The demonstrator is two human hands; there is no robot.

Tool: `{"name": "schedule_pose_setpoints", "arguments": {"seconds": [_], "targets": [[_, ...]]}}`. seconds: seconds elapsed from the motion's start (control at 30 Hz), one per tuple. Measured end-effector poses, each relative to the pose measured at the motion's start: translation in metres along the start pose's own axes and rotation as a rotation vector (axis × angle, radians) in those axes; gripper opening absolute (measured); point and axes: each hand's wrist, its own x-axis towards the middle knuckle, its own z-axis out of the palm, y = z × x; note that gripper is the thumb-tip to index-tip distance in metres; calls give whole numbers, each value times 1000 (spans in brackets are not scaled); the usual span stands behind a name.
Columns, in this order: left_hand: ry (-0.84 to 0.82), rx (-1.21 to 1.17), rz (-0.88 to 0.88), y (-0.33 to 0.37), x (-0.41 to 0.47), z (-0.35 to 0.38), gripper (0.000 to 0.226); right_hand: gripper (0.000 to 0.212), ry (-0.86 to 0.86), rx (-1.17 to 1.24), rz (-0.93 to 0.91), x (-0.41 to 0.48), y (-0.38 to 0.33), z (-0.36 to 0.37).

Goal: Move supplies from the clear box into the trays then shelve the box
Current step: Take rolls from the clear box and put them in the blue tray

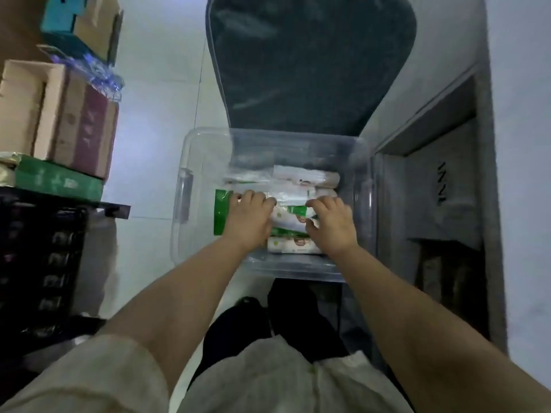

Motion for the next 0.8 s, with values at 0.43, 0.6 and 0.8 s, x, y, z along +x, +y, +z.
{"name": "schedule_pose_setpoints", "arguments": {"seconds": [0.43, 0.6, 0.8], "targets": [[-319, 78, 239, 32, 95, 125, 65, 55, -50, -124, 53, 137, 78, 81], [-272, 11, 235, 23, 95, 144, 62, 50, -58, -258, 42, 161, 83, 105], [-128, -81, 235, -3, 74, 124, 59, 51, -92, -365, 100, 164, 72, 103]]}}
